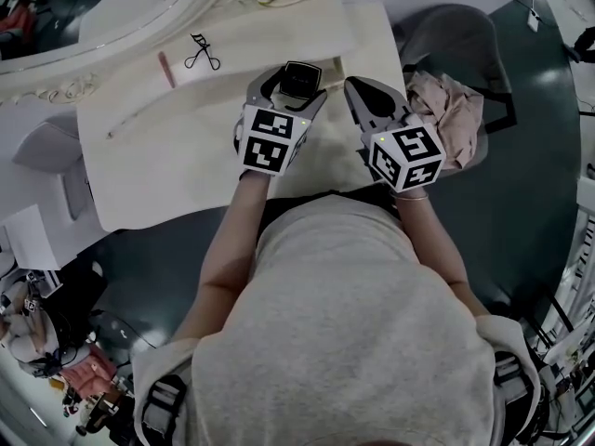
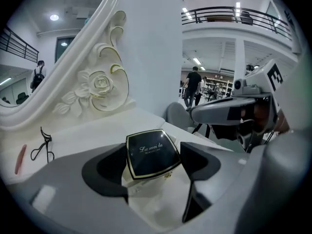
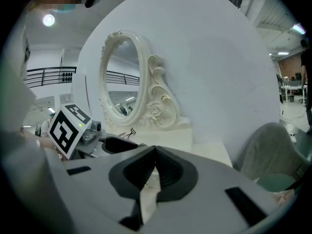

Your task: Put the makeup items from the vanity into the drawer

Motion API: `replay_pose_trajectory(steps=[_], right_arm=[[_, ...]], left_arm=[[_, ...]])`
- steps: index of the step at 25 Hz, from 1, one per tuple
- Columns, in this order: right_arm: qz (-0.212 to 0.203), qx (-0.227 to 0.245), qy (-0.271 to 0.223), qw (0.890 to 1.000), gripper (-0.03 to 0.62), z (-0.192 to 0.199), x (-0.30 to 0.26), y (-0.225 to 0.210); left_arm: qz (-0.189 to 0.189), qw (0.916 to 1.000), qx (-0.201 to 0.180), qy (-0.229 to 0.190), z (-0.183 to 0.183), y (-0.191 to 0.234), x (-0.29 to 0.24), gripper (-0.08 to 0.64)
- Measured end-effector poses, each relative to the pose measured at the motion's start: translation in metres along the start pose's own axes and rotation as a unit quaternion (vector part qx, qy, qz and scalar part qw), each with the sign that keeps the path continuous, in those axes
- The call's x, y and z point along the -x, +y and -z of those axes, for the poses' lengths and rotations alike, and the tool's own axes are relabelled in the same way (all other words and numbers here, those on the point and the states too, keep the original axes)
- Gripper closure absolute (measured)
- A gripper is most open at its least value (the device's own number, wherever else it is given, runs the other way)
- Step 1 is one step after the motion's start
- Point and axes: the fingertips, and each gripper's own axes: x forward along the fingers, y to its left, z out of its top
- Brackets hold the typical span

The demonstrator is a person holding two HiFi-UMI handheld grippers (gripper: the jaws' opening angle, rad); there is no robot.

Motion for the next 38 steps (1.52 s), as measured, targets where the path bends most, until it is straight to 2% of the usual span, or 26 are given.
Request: replay_pose_trajectory(steps=[6,15,23,28,33,38], right_arm=[[-0.009,-0.007,-0.002,1.0,0.584,0.002,0.003,-0.007],[-0.02,-0.014,-0.011,1.0,0.584,-0.001,0.002,-0.013],[-0.03,-0.016,-0.013,0.999,0.584,-0.001,0.002,-0.014],[-0.034,-0.017,-0.009,0.999,0.584,0.002,0.003,-0.014],[-0.038,-0.014,-0.013,0.999,0.584,0.0,0.001,-0.014],[-0.036,-0.013,-0.011,0.999,0.584,0.0,0.0,-0.017]], left_arm=[[0.008,0.9987,0.04,0.032,0.01,-0.007,-0.007,0.207],[0.023,0.9955,0.051,0.076,0.016,-0.009,-0.014,0.206],[0.067,0.988,0.083,0.112,0.015,-0.008,-0.018,0.206],[0.095,0.979,0.134,0.12,0.011,-0.009,-0.022,0.206],[0.09,0.9771,0.138,0.134,0.009,-0.005,-0.027,0.206],[0.083,0.9714,0.179,0.132,0.01,0.001,-0.031,0.206]])
